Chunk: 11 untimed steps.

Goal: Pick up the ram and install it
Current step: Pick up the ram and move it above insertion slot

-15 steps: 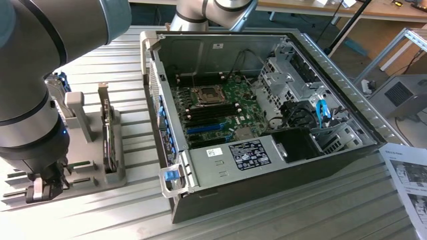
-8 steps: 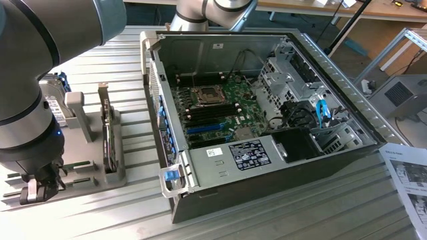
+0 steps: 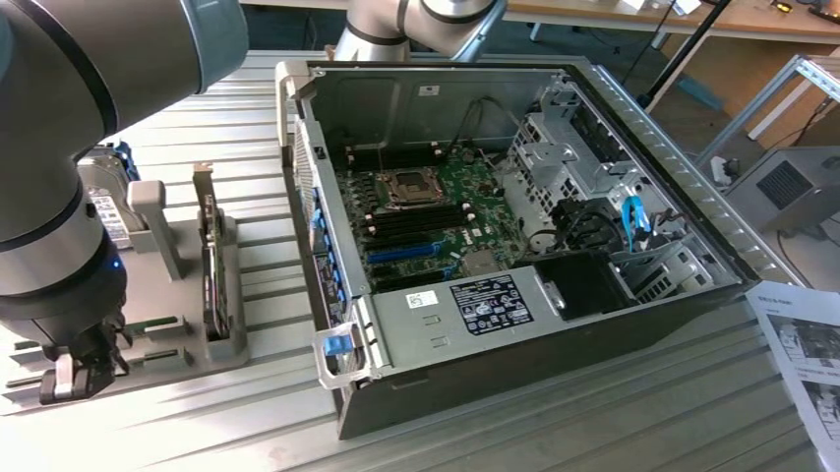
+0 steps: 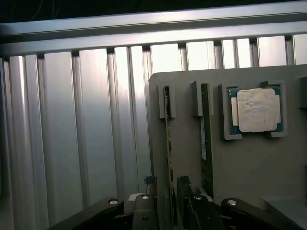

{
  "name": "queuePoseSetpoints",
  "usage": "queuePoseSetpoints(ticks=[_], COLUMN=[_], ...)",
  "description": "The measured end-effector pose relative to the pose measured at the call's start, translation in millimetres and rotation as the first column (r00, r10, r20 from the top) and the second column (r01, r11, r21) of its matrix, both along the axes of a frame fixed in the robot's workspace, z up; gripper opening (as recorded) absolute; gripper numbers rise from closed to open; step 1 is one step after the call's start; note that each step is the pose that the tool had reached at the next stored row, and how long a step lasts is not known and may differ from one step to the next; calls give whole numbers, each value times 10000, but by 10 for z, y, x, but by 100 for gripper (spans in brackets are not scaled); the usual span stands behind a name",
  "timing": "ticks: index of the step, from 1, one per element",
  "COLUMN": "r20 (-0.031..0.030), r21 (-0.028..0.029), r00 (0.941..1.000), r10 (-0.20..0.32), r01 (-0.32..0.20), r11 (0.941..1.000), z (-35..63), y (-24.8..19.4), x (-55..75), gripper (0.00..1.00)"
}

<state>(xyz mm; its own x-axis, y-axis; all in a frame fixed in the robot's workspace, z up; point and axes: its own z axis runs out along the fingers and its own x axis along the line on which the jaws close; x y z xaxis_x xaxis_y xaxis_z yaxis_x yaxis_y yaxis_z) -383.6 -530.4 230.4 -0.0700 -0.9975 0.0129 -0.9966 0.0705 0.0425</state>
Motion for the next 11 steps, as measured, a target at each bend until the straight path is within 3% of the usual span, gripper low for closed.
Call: queuePoseSetpoints(ticks=[11], r20=[-2], r21=[0], r00=[9996], r10=[275], r01=[-275], r11=[9996], z=[-30], y=[0], x=[-3], gripper=[31])
